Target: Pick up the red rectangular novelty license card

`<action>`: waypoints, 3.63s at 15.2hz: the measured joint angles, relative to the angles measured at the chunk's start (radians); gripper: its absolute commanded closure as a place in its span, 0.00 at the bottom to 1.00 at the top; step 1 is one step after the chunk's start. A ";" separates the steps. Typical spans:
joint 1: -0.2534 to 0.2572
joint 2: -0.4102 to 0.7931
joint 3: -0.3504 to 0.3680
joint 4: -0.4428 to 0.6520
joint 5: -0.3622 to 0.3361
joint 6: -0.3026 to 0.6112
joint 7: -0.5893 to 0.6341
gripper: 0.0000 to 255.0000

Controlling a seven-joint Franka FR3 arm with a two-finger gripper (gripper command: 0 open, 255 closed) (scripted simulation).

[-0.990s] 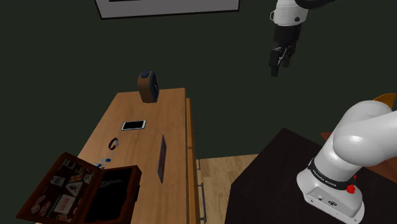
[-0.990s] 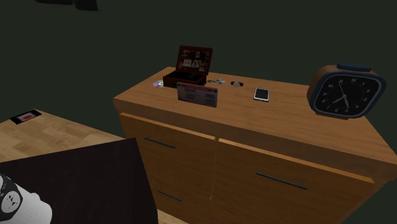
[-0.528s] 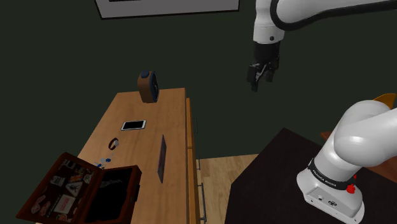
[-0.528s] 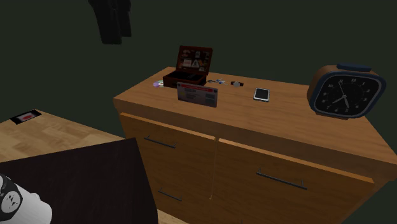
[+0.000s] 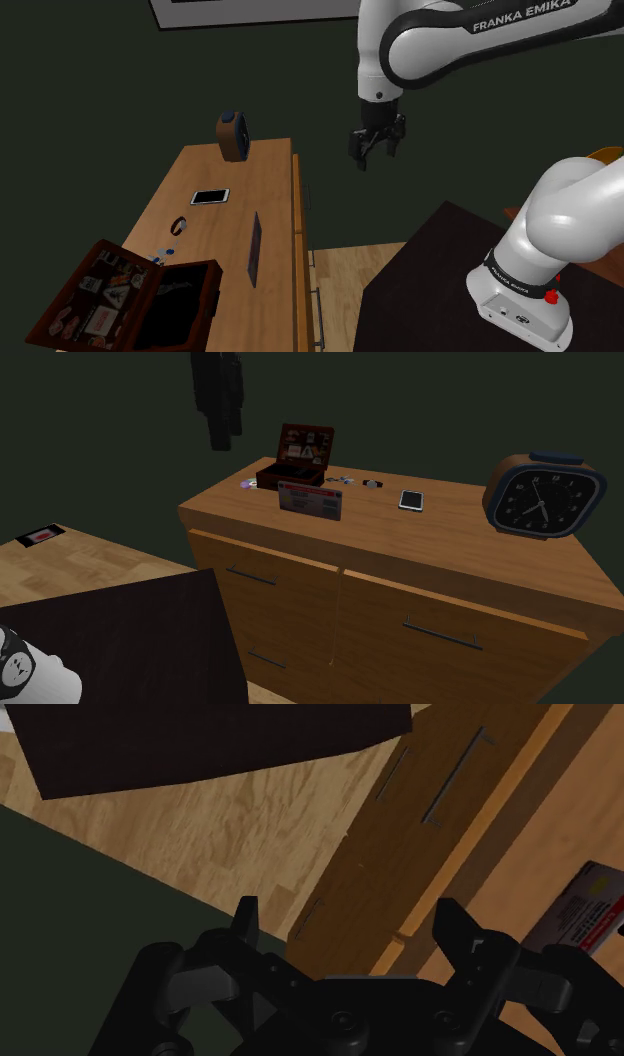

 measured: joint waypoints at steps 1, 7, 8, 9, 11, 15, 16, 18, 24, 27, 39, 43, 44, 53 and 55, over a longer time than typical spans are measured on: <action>0.001 0.032 0.020 0.007 0.009 0.025 0.032 0.00; 0.000 0.220 0.124 0.081 0.029 0.149 0.223 0.00; 0.001 0.262 0.146 0.106 0.026 0.169 0.264 0.00; 0.000 0.303 0.163 0.129 0.019 0.187 0.301 0.00; -0.002 0.383 0.190 0.174 0.000 0.221 0.369 0.00; 0.007 0.527 0.230 0.248 -0.049 0.289 0.511 0.00; 0.011 0.583 0.236 0.297 -0.075 0.293 0.550 0.00; 0.027 0.666 0.244 0.361 -0.113 0.309 0.626 0.00; 0.103 0.909 0.222 0.575 -0.221 0.327 0.814 0.00; 0.158 1.044 0.196 0.725 -0.266 0.312 0.895 0.00; 0.203 1.189 0.158 0.812 -0.308 0.370 0.946 1.00; 0.204 1.190 0.158 0.812 -0.309 0.371 0.946 1.00; 0.204 1.190 0.158 0.812 -0.309 0.371 0.946 1.00; 0.196 1.158 0.167 0.816 -0.297 0.336 0.942 1.00; 0.196 1.147 0.171 0.824 -0.293 0.317 0.942 1.00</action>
